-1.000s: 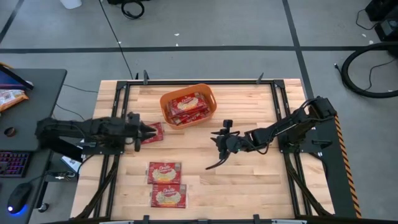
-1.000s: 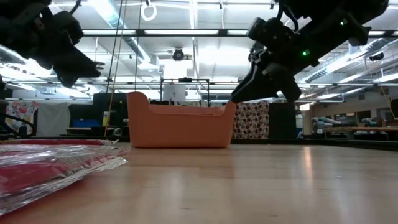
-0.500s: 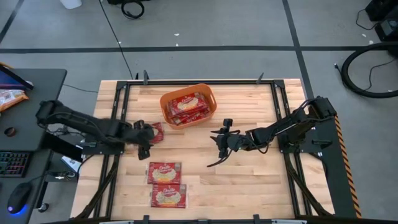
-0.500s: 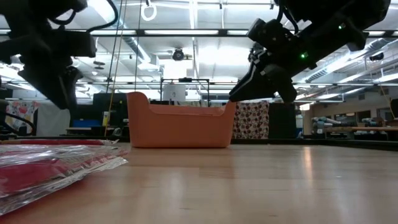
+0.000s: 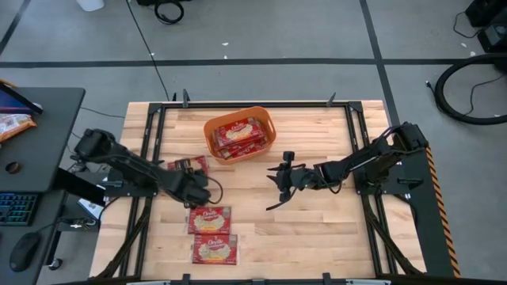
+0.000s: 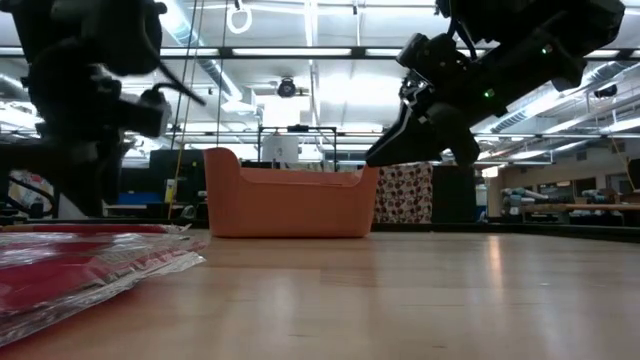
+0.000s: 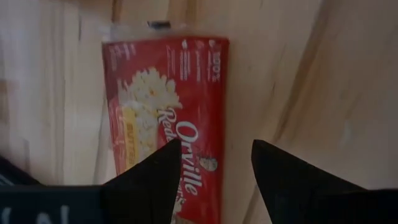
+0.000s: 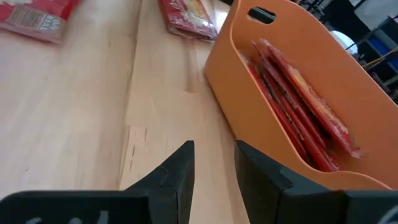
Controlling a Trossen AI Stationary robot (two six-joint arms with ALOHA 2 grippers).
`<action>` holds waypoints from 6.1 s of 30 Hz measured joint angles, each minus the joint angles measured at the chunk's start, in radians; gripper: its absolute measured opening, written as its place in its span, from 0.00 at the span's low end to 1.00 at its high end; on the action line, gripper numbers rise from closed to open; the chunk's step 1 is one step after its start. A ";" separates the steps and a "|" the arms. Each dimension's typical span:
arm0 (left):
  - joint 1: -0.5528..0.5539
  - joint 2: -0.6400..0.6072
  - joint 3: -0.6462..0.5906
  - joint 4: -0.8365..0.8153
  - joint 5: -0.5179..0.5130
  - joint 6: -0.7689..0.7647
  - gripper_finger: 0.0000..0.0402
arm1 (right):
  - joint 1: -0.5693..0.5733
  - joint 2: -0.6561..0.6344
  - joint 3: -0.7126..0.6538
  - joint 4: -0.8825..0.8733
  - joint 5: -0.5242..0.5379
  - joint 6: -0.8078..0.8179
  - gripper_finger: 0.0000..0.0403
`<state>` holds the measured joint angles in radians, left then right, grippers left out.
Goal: Sort popcorn bags into baskets
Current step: Put the popcorn bag into the orange bin
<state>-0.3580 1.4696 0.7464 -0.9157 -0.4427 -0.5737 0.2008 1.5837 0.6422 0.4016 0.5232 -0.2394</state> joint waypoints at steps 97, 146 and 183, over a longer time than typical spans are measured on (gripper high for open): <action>0.027 0.288 0.636 -0.034 0.432 0.170 0.43 | 0.009 -0.107 -0.065 -0.129 -0.037 0.098 0.29; -0.238 0.300 0.276 0.020 -0.084 0.241 0.43 | 0.009 -0.108 -0.064 -0.052 -0.100 0.089 0.29; -0.148 0.274 0.281 0.037 0.046 0.143 0.02 | 0.009 -0.108 -0.064 -0.036 -0.126 0.086 0.29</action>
<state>-0.5064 1.7432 1.0269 -0.8790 -0.3963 -0.4310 0.2100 1.4761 0.5777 0.3653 0.3973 -0.1534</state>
